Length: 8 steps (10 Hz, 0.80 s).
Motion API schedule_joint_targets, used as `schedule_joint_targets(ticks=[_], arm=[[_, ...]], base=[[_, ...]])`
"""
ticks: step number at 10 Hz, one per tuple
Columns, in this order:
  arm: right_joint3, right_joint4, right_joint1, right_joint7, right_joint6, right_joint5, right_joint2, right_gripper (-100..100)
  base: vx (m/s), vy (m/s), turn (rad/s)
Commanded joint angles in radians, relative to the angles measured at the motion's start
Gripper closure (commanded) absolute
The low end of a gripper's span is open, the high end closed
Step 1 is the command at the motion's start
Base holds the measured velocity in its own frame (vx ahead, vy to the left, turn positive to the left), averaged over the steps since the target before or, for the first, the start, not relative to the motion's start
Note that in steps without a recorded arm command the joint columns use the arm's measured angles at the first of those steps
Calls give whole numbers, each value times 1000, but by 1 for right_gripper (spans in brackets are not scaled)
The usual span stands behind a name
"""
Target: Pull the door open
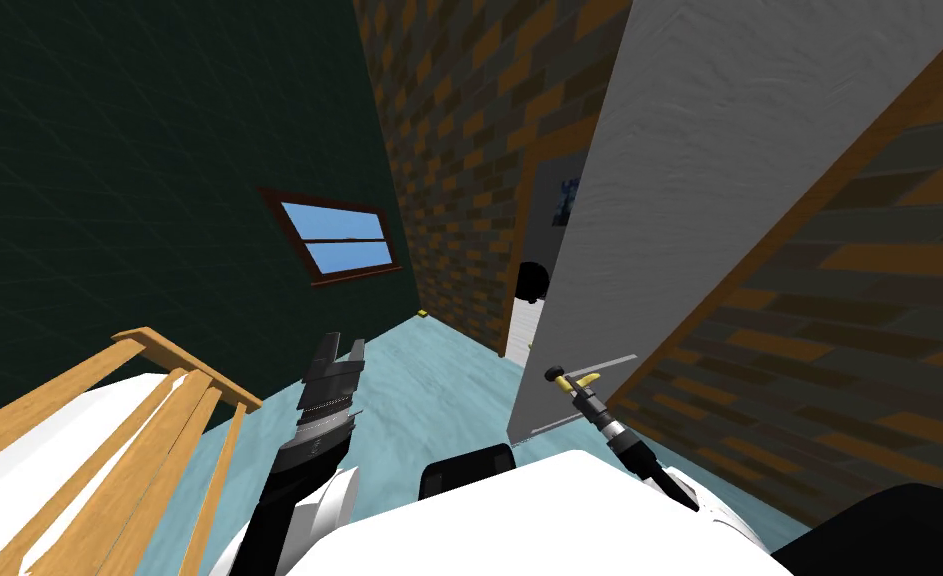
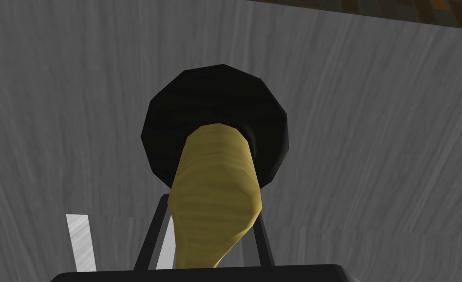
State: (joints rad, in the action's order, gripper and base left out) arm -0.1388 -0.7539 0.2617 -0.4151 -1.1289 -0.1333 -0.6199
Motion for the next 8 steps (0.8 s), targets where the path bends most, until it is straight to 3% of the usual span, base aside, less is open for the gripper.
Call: schedule_joint_targets(ticks=[1,2,3,8], arm=[[2,9,9,-4,-21,-3,-13,100],[1,12,11,-5,-28,-3,-15,100],[-3,0,11,-4,-14,-1,-9,100],[-9,30,13,-12,-50,-2,-17,100]], base=[[-193,-59,148],[-190,-38,102],[-80,-14,15],[-194,-71,166]])
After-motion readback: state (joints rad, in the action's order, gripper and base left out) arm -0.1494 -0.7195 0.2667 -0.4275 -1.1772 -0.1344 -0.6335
